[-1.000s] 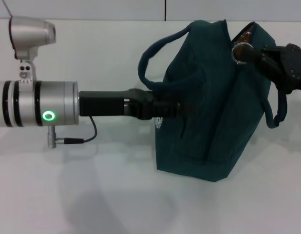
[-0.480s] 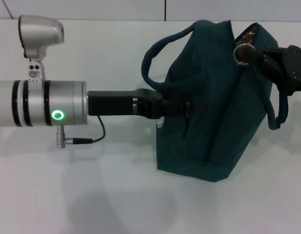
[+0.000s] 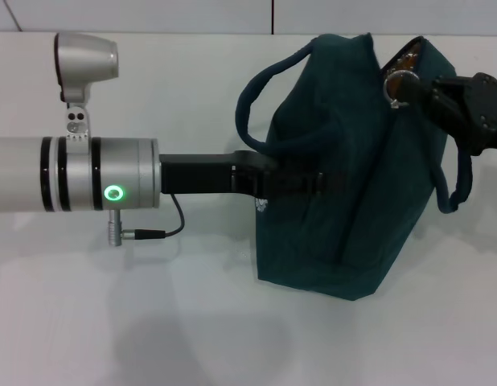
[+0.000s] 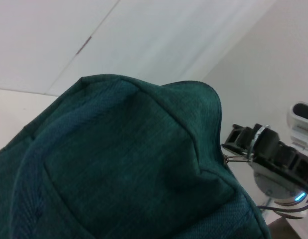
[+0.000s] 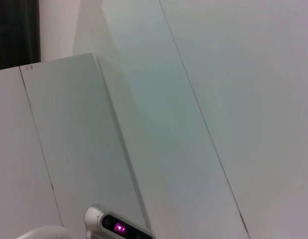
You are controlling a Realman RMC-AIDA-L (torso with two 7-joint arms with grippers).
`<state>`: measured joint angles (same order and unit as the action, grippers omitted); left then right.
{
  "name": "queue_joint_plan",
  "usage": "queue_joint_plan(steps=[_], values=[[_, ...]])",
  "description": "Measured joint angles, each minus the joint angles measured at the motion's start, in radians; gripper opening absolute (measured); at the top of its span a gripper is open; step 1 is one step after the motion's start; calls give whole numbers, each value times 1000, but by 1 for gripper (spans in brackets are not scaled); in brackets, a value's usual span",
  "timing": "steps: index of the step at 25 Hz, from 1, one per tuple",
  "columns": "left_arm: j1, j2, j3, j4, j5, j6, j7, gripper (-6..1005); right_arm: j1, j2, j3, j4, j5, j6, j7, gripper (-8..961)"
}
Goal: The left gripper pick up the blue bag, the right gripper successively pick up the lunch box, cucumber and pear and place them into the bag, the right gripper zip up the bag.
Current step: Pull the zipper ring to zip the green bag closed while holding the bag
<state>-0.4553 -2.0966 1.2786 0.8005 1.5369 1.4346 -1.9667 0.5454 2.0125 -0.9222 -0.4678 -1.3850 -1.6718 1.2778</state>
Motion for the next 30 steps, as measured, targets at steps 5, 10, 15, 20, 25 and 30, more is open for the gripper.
queue_joint_plan(steps=[5, 10, 15, 20, 25, 30], values=[[-3, 7, 13, 9, -48, 36, -16, 787, 0, 0, 0, 0, 0, 2, 0, 56], [-2, 7, 13, 42, -61, 58, -59, 786, 0, -1, 0, 0, 0, 2, 0, 57], [-4, 5, 54, 49, -50, -6, -82, 787, -1, -2, 1, 0, 0, 3, -11, 58], [-5, 5, 110, 50, -49, -81, -85, 784, -6, -2, 2, 0, 0, 10, -16, 59], [-7, 7, 114, 52, -48, -107, -86, 782, -7, -2, 2, 0, 0, 13, -16, 60], [4, 7, 112, 54, -47, -149, -78, 782, -5, -2, 2, 0, 1, 11, -17, 61]])
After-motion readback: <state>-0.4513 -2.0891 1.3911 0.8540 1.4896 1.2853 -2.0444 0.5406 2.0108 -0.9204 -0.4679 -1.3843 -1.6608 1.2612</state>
